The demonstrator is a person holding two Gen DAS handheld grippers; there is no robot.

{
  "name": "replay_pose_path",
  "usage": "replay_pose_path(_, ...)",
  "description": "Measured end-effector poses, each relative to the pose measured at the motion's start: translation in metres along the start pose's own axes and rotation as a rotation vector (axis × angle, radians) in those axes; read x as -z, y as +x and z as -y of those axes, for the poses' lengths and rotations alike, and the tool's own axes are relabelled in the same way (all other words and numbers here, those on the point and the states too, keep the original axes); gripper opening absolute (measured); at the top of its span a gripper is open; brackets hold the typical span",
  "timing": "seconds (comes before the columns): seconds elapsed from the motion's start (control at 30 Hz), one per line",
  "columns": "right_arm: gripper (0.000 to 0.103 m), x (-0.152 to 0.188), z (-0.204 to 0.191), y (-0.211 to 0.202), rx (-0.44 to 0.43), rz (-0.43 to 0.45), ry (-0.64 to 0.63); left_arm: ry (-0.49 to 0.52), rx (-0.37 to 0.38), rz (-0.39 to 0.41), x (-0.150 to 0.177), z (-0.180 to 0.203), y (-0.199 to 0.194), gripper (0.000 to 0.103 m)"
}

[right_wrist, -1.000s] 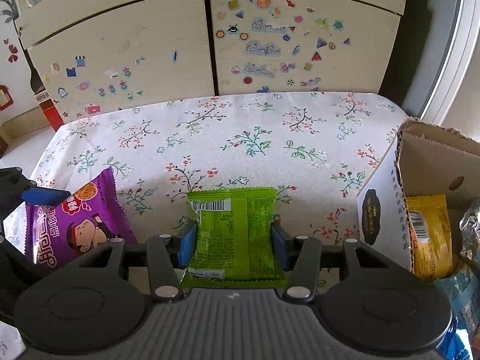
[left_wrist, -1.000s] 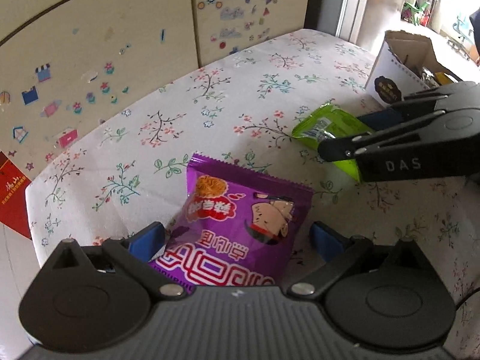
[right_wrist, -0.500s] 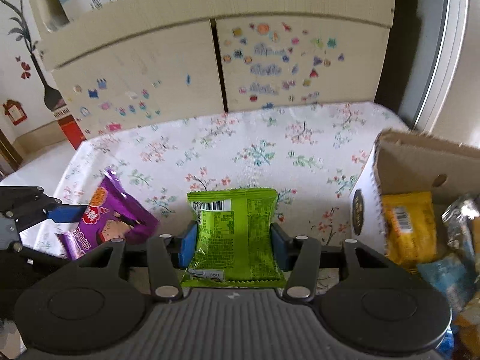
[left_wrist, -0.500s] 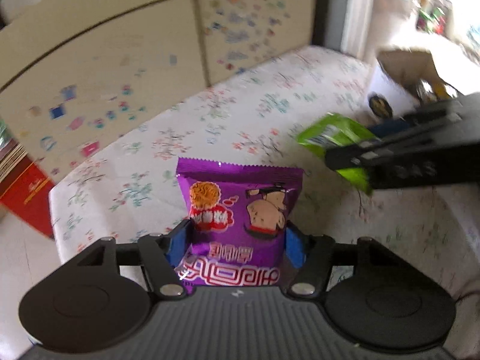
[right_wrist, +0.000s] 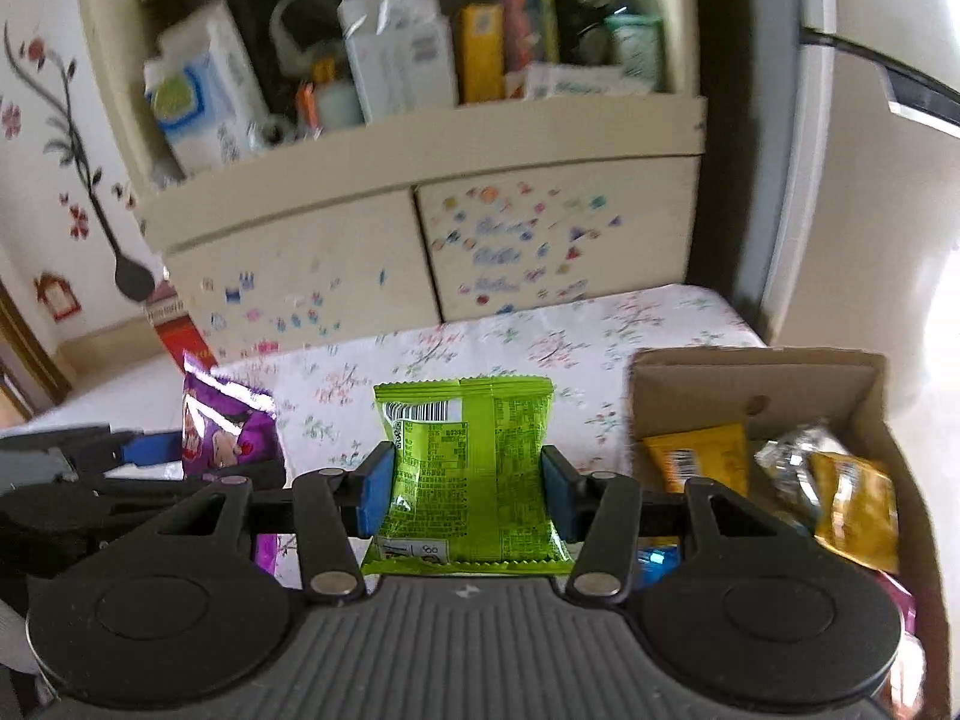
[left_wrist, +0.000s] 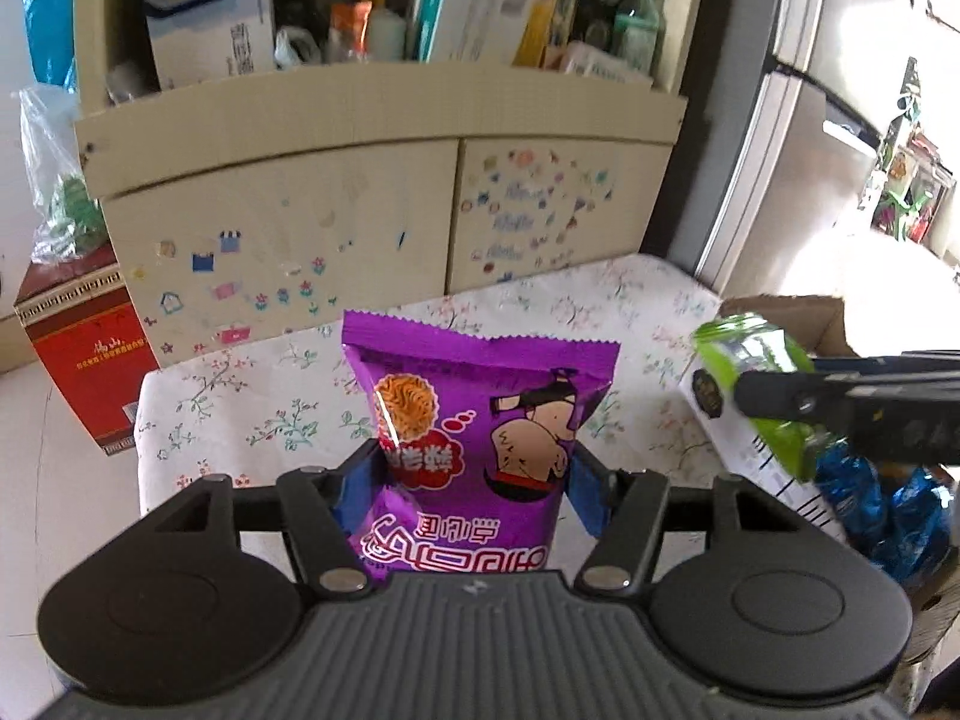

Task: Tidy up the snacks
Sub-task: 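Carry the purple bag and green bag over the box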

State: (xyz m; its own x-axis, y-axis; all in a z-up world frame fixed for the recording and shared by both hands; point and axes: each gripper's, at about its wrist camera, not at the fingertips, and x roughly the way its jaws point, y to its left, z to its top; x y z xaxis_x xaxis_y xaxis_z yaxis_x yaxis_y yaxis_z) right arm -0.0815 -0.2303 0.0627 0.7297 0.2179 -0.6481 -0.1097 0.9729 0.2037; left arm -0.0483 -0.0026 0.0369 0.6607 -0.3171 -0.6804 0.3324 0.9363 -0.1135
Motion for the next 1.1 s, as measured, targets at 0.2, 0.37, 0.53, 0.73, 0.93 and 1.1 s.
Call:
replay_pose_path(0.2, 0.057, -0.003, 0.027, -0.035, -0.001, 0.076, 0.06, -0.016, 0.049, 0.064, -0.004, 0.02, -0.016, 0.063)
replay_pose_path(0.37, 0.057, -0.009, 0.054, -0.053, 0.029, 0.124, 0.108, -0.005, 0.092, 0.091, -0.009, 0.04, -0.017, 0.063)
replay_pose_path(0.53, 0.057, -0.013, 0.079, -0.068, 0.06, 0.168, 0.165, 0.022, 0.154, 0.108, -0.014, 0.065, -0.017, 0.063)
replay_pose_path(0.73, 0.057, -0.009, 0.101, -0.08, 0.095, 0.192, 0.198, 0.053, 0.235, 0.125, -0.016, 0.093, -0.02, 0.063)
replay_pose_path(0.93, 0.057, -0.005, 0.118, -0.091, 0.14, 0.214, 0.244, 0.075, 0.302, 0.152, -0.018, 0.119, -0.022, 0.063)
replay_pose_path(1.1, 0.057, -0.002, 0.129, -0.091, 0.171, 0.204, 0.305, 0.037, 0.348, 0.149, -0.024, 0.133, -0.013, 0.063)
